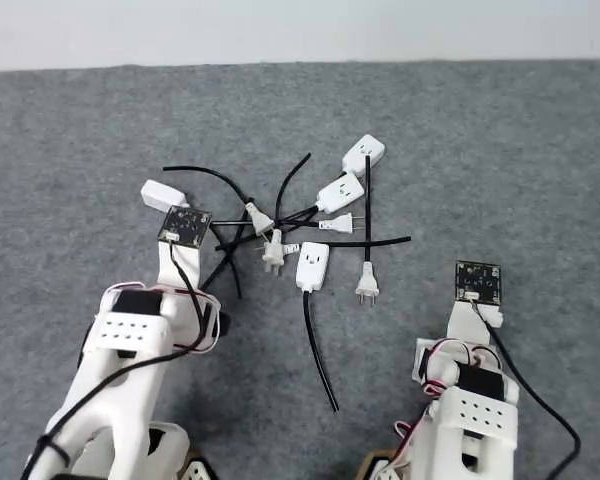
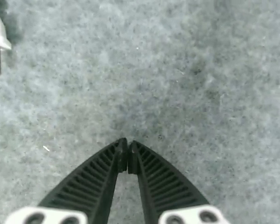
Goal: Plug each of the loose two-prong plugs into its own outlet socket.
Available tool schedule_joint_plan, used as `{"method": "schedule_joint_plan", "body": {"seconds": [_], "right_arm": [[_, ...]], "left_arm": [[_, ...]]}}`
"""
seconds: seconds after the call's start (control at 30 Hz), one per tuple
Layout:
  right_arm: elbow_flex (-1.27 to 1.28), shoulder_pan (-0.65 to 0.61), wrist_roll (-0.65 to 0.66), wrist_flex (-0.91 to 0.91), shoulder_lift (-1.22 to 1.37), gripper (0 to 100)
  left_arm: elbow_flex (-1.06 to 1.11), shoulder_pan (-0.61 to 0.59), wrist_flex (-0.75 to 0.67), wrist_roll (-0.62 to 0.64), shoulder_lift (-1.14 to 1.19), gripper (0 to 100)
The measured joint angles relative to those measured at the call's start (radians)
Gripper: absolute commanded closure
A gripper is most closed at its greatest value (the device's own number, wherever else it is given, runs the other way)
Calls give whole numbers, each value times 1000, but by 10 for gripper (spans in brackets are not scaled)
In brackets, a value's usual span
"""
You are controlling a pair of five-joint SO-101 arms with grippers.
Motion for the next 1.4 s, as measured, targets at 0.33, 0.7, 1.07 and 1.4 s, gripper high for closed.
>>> {"method": "schedule_joint_plan", "body": {"seconds": [0.33, 0.7, 1.07, 1.4], "right_arm": [[0, 0, 0, 0, 0, 990], [0, 0, 0, 0, 0, 990], [0, 0, 0, 0, 0, 990], [0, 0, 0, 0, 0, 990]], "left_arm": [[11, -21, 23, -127, -71, 765], [48, -20, 0, -150, -71, 765], [11, -87, -135, -201, 103, 768], [14, -101, -138, -247, 107, 768]]}}
